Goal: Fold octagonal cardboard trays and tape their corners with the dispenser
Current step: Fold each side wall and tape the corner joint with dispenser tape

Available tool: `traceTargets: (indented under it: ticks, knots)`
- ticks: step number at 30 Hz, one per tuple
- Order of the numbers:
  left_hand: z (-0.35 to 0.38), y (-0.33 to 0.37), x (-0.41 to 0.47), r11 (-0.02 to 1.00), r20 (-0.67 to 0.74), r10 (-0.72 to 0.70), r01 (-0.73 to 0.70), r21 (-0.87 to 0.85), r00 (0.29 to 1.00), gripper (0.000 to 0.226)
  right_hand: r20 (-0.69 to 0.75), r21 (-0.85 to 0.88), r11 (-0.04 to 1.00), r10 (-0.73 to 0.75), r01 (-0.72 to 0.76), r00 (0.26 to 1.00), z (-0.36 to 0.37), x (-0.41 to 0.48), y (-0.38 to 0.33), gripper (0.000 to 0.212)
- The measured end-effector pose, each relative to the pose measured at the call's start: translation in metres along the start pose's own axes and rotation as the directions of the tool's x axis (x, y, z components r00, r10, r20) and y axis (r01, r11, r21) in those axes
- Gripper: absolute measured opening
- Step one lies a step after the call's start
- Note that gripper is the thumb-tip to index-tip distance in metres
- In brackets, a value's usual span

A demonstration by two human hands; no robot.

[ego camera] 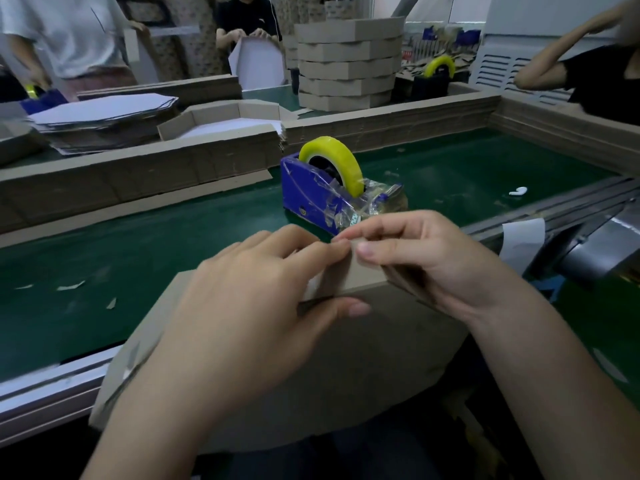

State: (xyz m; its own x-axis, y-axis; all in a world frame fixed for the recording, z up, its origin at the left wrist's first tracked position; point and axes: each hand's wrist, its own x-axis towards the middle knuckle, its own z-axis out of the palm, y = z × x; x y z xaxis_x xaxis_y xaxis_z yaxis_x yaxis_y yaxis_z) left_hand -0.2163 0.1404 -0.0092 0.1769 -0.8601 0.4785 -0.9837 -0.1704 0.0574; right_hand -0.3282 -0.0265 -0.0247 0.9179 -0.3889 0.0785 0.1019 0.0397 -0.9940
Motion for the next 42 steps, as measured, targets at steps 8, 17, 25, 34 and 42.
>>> traceTargets:
  ticks: [8,17,25,34,42]
  knots:
    - [-0.006,-0.006,-0.006,0.949,0.024,-0.084,0.088,-0.304,0.996,0.059,0.052,-0.022,0.999,0.036,-0.035,0.998,0.001,0.001,-0.017,0.019]
    - [0.015,-0.022,-0.003,0.911,0.07,-0.147,0.163,-0.378,0.987,0.064,-0.229,-0.438,0.899,-0.119,0.007,0.966,-0.001,0.022,-0.005,0.018]
    - [0.013,-0.034,0.001,0.916,0.042,-0.185,0.187,-0.354,0.982,0.061,-0.492,-0.546,0.736,0.105,-0.4,0.864,-0.089,0.088,0.013,0.036]
    - [0.026,-0.037,0.005,0.931,0.046,-0.213,0.217,-0.293,0.976,0.06,-0.405,-0.47,0.815,0.142,-0.339,0.903,-0.09,0.091,0.001,0.013]
    - [0.024,-0.035,0.004,0.925,0.052,-0.225,0.23,-0.303,0.973,0.062,-0.439,0.013,0.953,0.278,-0.303,0.854,-0.087,0.093,-0.008,0.008]
